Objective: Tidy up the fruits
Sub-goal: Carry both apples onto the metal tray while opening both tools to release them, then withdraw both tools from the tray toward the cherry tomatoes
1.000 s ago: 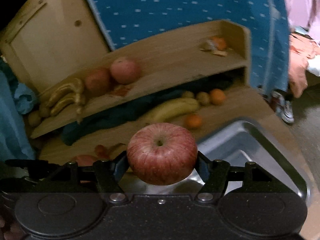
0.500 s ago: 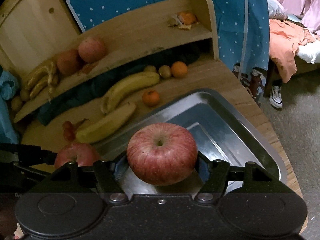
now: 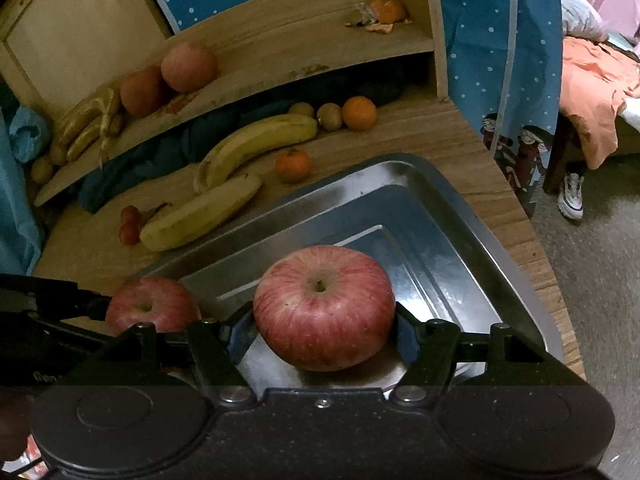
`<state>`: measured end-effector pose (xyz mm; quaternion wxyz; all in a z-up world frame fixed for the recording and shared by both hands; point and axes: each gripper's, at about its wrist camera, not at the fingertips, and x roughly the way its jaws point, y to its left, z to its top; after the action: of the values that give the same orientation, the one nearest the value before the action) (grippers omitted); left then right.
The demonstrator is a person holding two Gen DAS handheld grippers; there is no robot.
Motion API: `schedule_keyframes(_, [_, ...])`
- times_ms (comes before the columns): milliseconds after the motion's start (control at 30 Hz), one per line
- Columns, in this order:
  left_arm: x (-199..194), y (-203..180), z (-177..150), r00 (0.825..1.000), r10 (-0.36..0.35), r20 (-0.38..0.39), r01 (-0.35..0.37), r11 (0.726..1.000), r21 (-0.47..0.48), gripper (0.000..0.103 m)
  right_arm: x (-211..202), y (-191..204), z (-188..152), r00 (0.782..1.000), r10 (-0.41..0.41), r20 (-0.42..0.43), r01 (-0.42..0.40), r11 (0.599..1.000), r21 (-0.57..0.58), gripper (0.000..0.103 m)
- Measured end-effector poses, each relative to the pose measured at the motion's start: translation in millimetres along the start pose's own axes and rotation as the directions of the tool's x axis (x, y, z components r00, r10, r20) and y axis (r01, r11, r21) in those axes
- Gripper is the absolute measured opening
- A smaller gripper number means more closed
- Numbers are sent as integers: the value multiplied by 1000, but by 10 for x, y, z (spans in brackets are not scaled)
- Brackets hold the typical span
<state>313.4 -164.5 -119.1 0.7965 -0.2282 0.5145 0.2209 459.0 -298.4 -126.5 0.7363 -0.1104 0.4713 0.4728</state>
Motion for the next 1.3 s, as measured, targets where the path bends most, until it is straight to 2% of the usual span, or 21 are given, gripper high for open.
schedule_keyframes(333, [-25, -26, 7, 1000, 30, 0, -30, 1000, 3, 75, 14, 37, -13, 1000, -7, -1, 7, 999, -31, 71])
schedule_keyframes(500, [-138, 2, 25, 999, 33, 33, -34, 999, 26, 83, -7, 80, -23, 1000, -20, 2, 20, 1000, -24, 73])
schedule_keyframes(633, [-228, 66, 6, 998, 33, 51, -36, 998, 43, 89, -68, 136, -53, 999, -48, 14, 48, 999, -14, 81])
schedule_keyframes(767, [-351, 175, -19, 996, 49, 79, -54, 996, 69, 99, -183, 272, -111, 994, -104, 32, 104, 995, 2, 92])
schedule_keyframes(867, [-429, 308, -38, 994, 60, 90, -68, 994, 90, 102, -284, 408, -173, 986, -161, 41, 160, 987, 26, 98])
schedule_keyframes(1133, [-649, 777, -170, 993, 49, 109, -64, 989, 131, 103, -465, 853, -402, 956, -293, 13, 290, 949, 121, 102])
schedule_keyframes(1300, [-775, 1034, -277, 992, 33, 120, -53, 984, 171, 103, -496, 1185, -594, 942, -335, -2, 331, 928, 175, 102])
